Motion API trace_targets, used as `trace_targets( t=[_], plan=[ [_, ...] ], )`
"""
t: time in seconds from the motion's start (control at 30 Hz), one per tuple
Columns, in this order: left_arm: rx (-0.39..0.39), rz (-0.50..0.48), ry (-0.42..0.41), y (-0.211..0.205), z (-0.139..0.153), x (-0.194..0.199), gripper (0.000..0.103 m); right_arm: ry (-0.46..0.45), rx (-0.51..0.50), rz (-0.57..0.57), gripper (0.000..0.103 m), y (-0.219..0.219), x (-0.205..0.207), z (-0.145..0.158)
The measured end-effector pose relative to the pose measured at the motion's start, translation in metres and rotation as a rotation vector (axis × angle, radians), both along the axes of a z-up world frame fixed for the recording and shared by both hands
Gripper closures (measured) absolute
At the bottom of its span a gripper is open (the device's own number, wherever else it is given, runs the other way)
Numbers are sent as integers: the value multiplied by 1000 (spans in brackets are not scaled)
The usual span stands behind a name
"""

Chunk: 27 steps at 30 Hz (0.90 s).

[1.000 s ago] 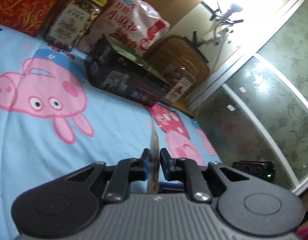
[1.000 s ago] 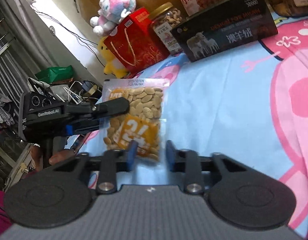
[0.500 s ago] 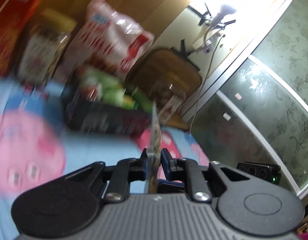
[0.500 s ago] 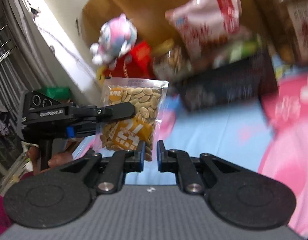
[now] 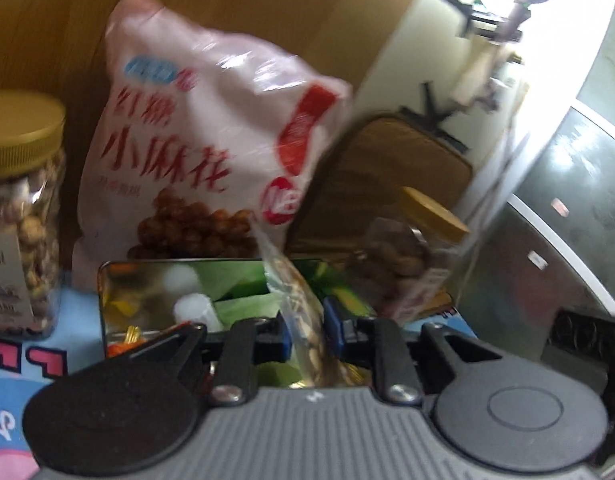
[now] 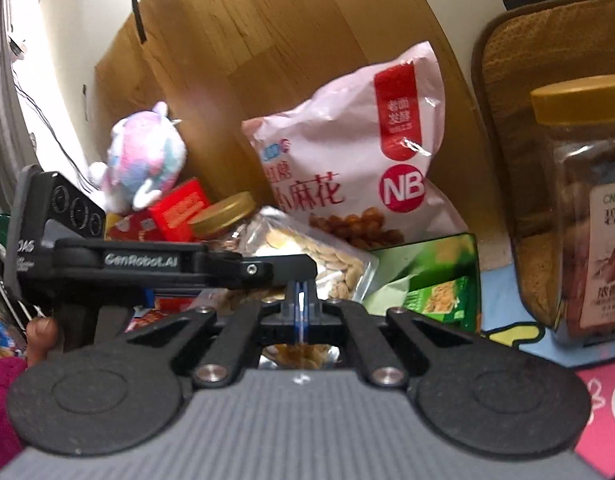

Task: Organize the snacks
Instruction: 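Carry the almond bag into the tin and open the left gripper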

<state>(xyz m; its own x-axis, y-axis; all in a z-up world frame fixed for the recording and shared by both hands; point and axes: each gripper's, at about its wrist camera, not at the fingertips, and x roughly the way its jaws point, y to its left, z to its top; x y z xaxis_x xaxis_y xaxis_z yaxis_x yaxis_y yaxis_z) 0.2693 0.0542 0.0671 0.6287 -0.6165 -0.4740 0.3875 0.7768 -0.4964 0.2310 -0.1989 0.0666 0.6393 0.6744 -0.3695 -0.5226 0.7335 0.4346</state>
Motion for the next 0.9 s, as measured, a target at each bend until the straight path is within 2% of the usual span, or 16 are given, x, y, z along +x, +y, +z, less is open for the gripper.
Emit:
trace_targets(
  t=[0.1, 0.2, 0.33, 0.53, 0.63, 0.8, 0.9],
  plan=[
    [95, 96, 0, 0, -6, 8, 81, 12, -35, -2, 97, 7, 6, -9],
    [263, 188, -18, -9, -6, 7, 71, -9, -68, -14, 96, 15, 5, -13],
    [325, 184, -59, -14, 2, -12, 62, 5, -30, -28, 95, 8, 1, -8],
    [525, 260, -140, -32, 19, -54, 59, 37, 50, -74, 95, -9, -20, 2],
    [553, 286, -168, -35, 29, -79, 56, 28, 68, -108, 95, -15, -45, 8],
    [597, 332, -201, -40, 35, -125, 43, 22, 45, -188, 95, -19, -96, 12],
    [593, 341, -178, -41, 30, -149, 34, 26, 30, -219, 92, -19, -124, 10]
  ],
)
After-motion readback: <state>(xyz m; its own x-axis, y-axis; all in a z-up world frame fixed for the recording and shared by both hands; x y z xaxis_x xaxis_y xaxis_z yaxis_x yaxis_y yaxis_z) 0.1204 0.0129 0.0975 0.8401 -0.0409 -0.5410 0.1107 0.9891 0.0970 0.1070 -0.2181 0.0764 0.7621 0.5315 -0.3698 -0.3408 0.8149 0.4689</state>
